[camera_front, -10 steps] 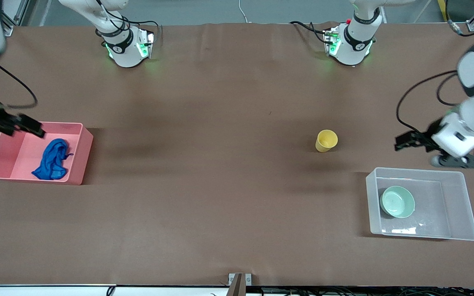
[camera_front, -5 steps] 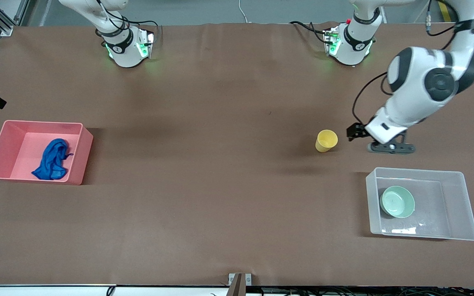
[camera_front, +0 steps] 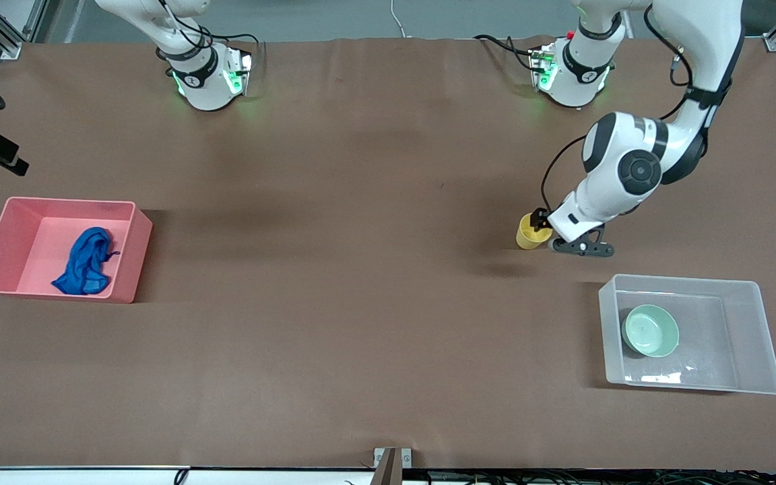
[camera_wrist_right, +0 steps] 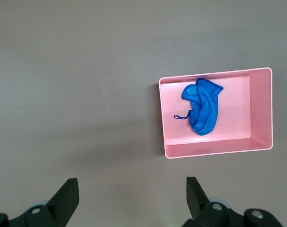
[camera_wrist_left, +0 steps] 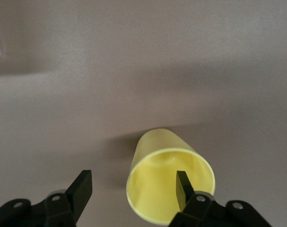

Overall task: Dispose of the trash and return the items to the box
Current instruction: 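Grasp the yellow cup with the left gripper, then carry the yellow cup with the left gripper into the bowl in the clear bin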

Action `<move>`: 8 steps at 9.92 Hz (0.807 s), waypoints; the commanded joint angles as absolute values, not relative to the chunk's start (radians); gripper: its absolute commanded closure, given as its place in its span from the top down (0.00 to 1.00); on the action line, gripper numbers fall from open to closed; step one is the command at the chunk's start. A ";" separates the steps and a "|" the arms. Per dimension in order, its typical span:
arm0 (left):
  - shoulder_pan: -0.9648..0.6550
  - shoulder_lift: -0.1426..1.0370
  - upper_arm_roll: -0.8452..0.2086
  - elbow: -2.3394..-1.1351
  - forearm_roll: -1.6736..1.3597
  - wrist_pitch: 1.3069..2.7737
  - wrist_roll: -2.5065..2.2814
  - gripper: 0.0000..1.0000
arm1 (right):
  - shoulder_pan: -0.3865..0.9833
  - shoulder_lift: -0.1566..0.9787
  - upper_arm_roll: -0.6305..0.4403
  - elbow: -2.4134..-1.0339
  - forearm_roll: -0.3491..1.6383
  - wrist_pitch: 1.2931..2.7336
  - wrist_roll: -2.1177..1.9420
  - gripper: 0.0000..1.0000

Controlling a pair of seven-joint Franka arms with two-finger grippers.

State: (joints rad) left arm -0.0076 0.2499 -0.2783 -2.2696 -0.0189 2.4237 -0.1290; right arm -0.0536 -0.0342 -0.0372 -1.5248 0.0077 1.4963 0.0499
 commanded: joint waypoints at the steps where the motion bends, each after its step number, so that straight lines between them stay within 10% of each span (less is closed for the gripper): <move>1: -0.006 0.339 -0.282 -2.272 0.026 2.465 -0.146 0.42 | -0.043 -0.052 -0.048 -1.542 -0.021 1.490 0.002 1.00; 3: -0.005 0.337 -0.284 -2.273 0.028 2.464 -0.146 0.03 | -0.048 -0.051 -0.049 -1.542 -0.023 1.491 -0.049 1.00; 8: 0.008 0.238 -0.259 -2.153 0.028 2.347 -0.089 0.00 | -0.048 -0.051 -0.049 -1.542 -0.023 1.489 -0.046 1.00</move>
State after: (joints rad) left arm -0.0012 0.2328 -0.2746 -2.2196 0.0060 2.3977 -0.1137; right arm -0.0526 -0.0342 -0.0451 -1.5258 -0.0111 1.4923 -0.0342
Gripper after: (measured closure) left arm 0.965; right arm 0.000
